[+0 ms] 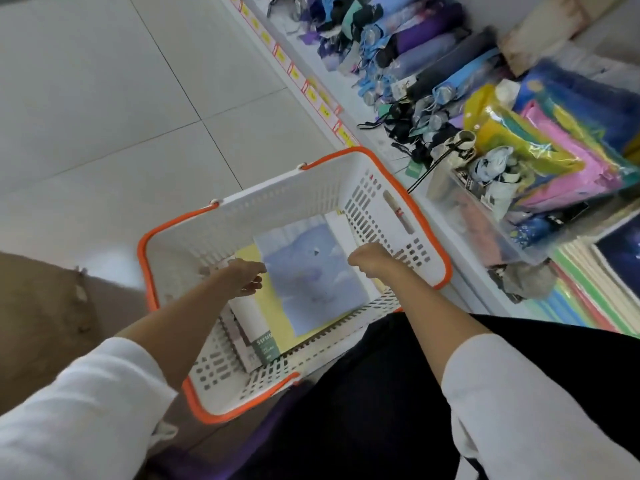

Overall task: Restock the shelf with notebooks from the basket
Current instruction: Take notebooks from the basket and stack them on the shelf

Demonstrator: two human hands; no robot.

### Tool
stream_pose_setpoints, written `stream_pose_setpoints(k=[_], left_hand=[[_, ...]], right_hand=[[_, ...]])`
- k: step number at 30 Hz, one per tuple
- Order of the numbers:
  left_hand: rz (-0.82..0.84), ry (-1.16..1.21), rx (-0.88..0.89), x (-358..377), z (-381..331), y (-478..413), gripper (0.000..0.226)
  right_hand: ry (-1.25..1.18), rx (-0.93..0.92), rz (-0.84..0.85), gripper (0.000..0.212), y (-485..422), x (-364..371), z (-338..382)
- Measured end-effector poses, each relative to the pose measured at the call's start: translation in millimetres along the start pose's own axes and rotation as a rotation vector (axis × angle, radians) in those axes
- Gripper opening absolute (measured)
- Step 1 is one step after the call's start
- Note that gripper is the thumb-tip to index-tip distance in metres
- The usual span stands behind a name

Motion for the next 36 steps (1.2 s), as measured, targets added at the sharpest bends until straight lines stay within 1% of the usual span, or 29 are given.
stream_pose_setpoints(k=[1, 2, 3, 4, 5, 7, 8, 9, 10, 11, 12, 14, 15, 16, 17, 18, 19, 20, 21, 22, 24, 26, 29, 32, 35, 36], left_hand=[[0.0, 0.008, -0.01, 3, 3, -4, 0.013], [-0.002, 0.016, -0.018, 7, 6, -10, 0.014], [-0.004, 0.024, -0.021, 12, 7, -15, 0.014], [-0.006, 0.036, -0.024, 17, 8, -20, 0.014], [-0.012, 0.054, -0.032, 23, 7, -24, 0.014], [-0.03, 0.083, -0.048, 34, 7, -31, 0.016], [-0.048, 0.089, -0.055, 38, 7, -33, 0.022], [-0.073, 0.097, -0.056, 42, 7, -36, 0.031], [-0.101, 0.116, -0.057, 44, 9, -39, 0.04], [-0.131, 0.137, -0.056, 46, 12, -44, 0.044], [-0.148, 0.154, -0.053, 47, 14, -47, 0.04], [-0.124, 0.16, -0.046, 51, 17, -49, 0.022], [-0.105, 0.163, -0.041, 53, 17, -48, 0.018], [-0.084, 0.175, -0.037, 54, 16, -46, 0.017], [-0.074, 0.183, -0.03, 55, 16, -46, 0.016], [-0.074, 0.183, -0.025, 55, 15, -46, 0.016], [-0.082, 0.172, -0.019, 54, 15, -46, 0.017], [-0.102, 0.144, -0.017, 52, 17, -47, 0.017], [-0.141, 0.095, -0.013, 48, 22, -48, 0.017], [-0.192, 0.04, -0.006, 44, 28, -47, 0.017], [-0.291, -0.055, -0.004, 35, 42, -42, 0.017], [-0.34, -0.059, -0.021, 30, 55, -43, 0.016], [-0.34, 0.066, -0.078, 31, 58, -44, 0.011], [-0.336, 0.333, -0.139, 40, 52, -45, 0.032], [-0.345, 0.454, -0.161, 42, 44, -39, 0.053], [-0.319, 0.47, -0.165, 42, 44, -41, 0.05]], right_hand=[[-0.004, 0.047, 0.016, 0.023, -4, 2, -4], [-0.018, 0.07, 0.035, 0.012, -9, 5, -8], [-0.046, 0.079, 0.055, 0.02, -16, 7, -13], [-0.053, 0.079, 0.071, 0.038, -23, 10, -18], [-0.046, 0.079, 0.088, 0.048, -25, 12, -19], [-0.043, 0.085, 0.117, 0.053, -31, 19, -25], [-0.043, 0.09, 0.143, 0.053, -37, 25, -30], [-0.044, 0.088, 0.165, 0.049, -39, 30, -33], [-0.043, 0.085, 0.183, 0.039, -42, 35, -35], [-0.038, 0.084, 0.182, 0.027, -43, 40, -36], [-0.048, 0.075, 0.179, 0.027, -48, 45, -38], [-0.063, 0.039, 0.184, 0.039, -52, 50, -33], [-0.045, 0.027, 0.178, 0.04, -54, 52, -32], [-0.022, 0.015, 0.16, 0.038, -57, 54, -30], [-0.003, 0.011, 0.148, 0.031, -58, 55, -27], [0.021, 0.005, 0.154, 0.017, -56, 57, -25], [0.033, 0.008, 0.164, 0.022, -57, 59, -27], [0.053, 0.024, 0.165, 0.042, -58, 61, -28], [0.067, 0.037, 0.174, 0.054, -57, 64, -29], [0.083, 0.035, 0.178, 0.058, -55, 66, -31], [0.108, 0.043, 0.198, 0.058, -54, 68, -35], [0.122, 0.051, 0.244, 0.057, -54, 71, -39], [0.114, 0.044, 0.338, 0.064, -53, 78, -40], [0.098, 0.05, 0.439, 0.072, -52, 84, -40], [0.133, 0.103, 0.472, 0.095, -52, 84, -42], [0.13, 0.116, 0.469, 0.096, -53, 83, -44]])
Point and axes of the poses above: each hand's wrist, its own y-axis away from the middle knuckle, its own x-axis out of the palm, z = x × y, the point moved 2 cm from there along -y, towards the middle knuckle, and after that the axes turned 1 degree about -y, right-handed, at the moved point
